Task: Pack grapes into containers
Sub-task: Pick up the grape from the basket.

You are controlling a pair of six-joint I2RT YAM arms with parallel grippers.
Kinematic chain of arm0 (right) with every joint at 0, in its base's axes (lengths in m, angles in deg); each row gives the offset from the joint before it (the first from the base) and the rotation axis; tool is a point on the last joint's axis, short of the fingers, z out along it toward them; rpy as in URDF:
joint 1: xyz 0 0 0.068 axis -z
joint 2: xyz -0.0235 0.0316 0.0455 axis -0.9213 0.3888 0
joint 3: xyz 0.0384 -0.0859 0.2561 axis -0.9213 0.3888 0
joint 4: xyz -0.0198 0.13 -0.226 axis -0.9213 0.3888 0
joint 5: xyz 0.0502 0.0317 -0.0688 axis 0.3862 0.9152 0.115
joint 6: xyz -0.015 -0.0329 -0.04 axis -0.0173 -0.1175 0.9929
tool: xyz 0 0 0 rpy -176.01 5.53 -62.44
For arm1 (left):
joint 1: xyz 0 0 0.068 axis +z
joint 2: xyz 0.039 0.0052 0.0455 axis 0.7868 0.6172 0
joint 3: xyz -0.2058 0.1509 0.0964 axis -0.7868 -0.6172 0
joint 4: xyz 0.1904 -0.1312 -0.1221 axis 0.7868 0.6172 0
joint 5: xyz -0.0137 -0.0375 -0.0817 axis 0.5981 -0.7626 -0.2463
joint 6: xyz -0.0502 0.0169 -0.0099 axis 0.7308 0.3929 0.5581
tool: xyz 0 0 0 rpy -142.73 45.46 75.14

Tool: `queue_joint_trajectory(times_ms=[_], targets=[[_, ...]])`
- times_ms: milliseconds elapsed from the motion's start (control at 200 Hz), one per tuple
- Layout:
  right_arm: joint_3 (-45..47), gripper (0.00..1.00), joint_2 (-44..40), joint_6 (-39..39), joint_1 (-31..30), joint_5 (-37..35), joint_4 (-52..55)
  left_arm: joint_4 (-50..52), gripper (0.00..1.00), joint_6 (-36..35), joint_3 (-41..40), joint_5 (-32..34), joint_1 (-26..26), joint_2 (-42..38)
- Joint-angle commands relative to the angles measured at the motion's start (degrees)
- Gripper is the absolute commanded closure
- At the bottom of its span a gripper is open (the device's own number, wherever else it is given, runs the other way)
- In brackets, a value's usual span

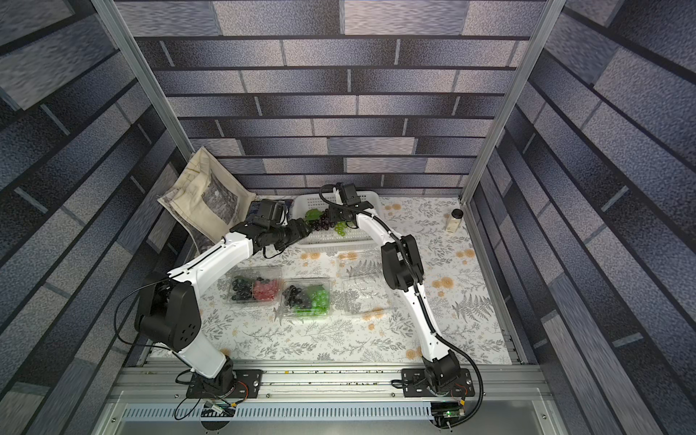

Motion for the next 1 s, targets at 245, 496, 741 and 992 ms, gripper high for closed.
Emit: queue_joint_trajectory(times_ms=[245,496,741,992], targets=[[-3.40,0.62,3.07,-0.26,0.26,-0.20,1.88,-0.64,0.20,-1.11,0.62,-1.78,0.83,-0.61],[-4.95,0.63,4.25,-1.09,0.23,0.29,1.68,-1.12,0.20,-0.98,-0.35,-2.12,1.18,-1.22],[-5.97,0.86,4.72,-1.09,0.30,0.52,2.44,-1.77,0.20,-0.74,-0.90,-2.51,1.62,-1.34],[1.33,1.00,-0.96,-0.92,0.29,0.45,-0.75,-2.30,0.20,-0.45,-1.47,-2.91,1.57,-1.69]])
